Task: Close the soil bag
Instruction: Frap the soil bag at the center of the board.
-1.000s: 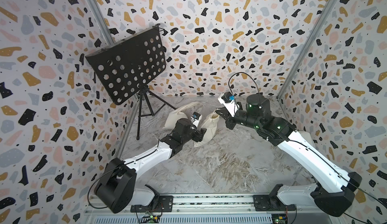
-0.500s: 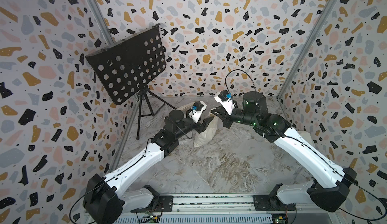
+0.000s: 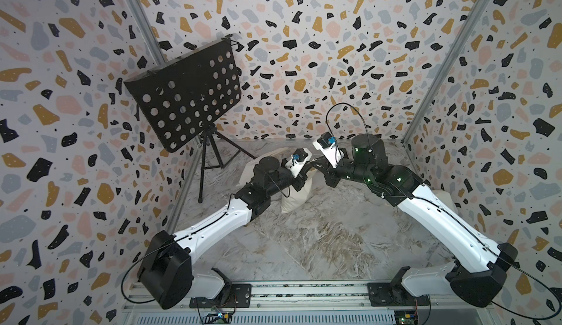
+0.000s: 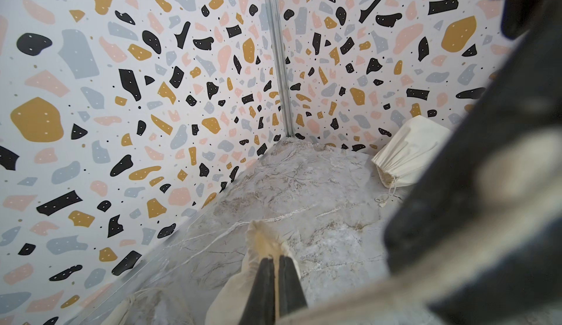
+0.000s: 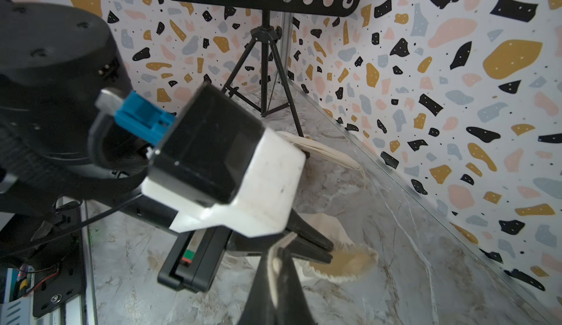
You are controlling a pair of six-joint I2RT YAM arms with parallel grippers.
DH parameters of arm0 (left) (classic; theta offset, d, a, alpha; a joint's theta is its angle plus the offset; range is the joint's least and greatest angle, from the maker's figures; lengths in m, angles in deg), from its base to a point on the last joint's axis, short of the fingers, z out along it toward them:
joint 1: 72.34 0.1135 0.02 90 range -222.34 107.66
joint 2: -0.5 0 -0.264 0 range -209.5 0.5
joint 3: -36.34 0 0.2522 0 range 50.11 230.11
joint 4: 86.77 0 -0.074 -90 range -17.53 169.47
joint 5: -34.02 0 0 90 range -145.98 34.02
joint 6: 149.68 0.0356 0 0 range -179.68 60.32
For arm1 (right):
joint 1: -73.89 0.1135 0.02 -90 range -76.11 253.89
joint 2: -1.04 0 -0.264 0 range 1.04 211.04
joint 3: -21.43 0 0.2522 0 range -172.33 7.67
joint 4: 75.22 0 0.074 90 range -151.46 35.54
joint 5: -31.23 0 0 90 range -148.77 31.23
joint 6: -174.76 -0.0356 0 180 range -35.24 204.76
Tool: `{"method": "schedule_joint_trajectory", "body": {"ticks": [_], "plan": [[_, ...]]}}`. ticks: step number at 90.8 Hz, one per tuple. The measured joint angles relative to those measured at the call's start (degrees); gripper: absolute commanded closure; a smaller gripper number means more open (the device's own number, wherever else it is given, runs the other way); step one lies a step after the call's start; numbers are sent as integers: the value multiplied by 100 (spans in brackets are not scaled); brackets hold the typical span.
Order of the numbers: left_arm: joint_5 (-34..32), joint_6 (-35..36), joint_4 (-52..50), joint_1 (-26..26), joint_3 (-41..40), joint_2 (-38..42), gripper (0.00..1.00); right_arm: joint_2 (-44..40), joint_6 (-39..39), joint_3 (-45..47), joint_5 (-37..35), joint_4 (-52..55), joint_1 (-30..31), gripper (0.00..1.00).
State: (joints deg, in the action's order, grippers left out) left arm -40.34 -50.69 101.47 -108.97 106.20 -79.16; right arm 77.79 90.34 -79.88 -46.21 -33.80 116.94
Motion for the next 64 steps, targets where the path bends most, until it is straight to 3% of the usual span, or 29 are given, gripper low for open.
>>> {"method": "schedule_joint_trajectory", "body": {"ticks": [26, 57, 64], "plan": [[-623, -98, 363, -103, -87, -828, 74, 0, 83, -275, -173, 431, -22, 100], [-1292, -369, 533, -188, 308, -1464, 79, -103, 317, -455, -647, 848, -63, 100], [-1318, -472, 610, -214, 428, -1589, 67, -175, 372, -452, -811, 896, -83, 100]]}}
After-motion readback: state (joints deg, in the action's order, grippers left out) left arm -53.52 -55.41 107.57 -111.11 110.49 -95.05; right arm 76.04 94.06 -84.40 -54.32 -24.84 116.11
